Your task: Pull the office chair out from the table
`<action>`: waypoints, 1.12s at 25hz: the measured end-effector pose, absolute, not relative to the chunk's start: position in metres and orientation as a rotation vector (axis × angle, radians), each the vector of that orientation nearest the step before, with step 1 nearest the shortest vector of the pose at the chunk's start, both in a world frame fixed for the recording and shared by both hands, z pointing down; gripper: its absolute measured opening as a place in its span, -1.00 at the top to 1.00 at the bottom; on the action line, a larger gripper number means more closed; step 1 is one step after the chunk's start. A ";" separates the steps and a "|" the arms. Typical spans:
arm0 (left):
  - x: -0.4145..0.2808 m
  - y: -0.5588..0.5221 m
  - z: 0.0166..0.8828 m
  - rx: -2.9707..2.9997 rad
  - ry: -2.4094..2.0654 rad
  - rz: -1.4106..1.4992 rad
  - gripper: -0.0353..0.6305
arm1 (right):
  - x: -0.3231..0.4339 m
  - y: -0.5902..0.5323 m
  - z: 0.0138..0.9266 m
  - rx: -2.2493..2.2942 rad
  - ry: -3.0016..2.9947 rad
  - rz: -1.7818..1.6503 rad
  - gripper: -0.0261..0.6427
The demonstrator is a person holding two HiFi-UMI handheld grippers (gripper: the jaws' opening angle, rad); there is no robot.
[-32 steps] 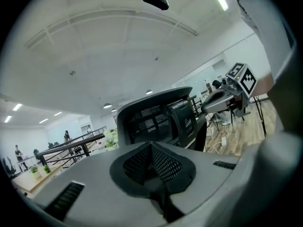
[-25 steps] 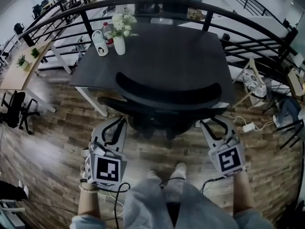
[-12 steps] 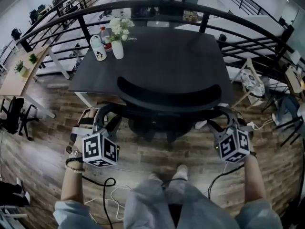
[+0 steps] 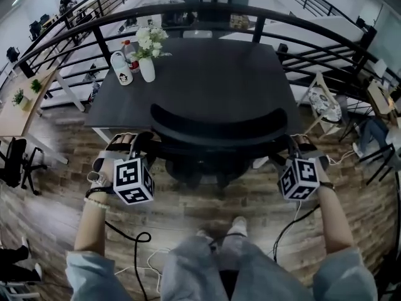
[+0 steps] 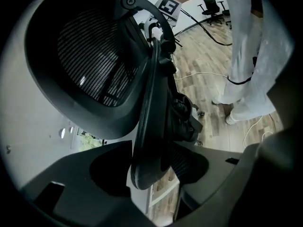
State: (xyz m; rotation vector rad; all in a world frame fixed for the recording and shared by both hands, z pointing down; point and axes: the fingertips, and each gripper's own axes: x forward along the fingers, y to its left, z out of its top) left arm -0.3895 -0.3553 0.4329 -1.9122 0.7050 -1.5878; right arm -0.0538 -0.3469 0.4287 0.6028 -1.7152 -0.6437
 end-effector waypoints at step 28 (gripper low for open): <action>-0.388 -0.359 0.446 -1.772 0.753 -1.645 0.38 | -0.044 -0.353 0.440 0.575 -1.565 -0.689 0.44</action>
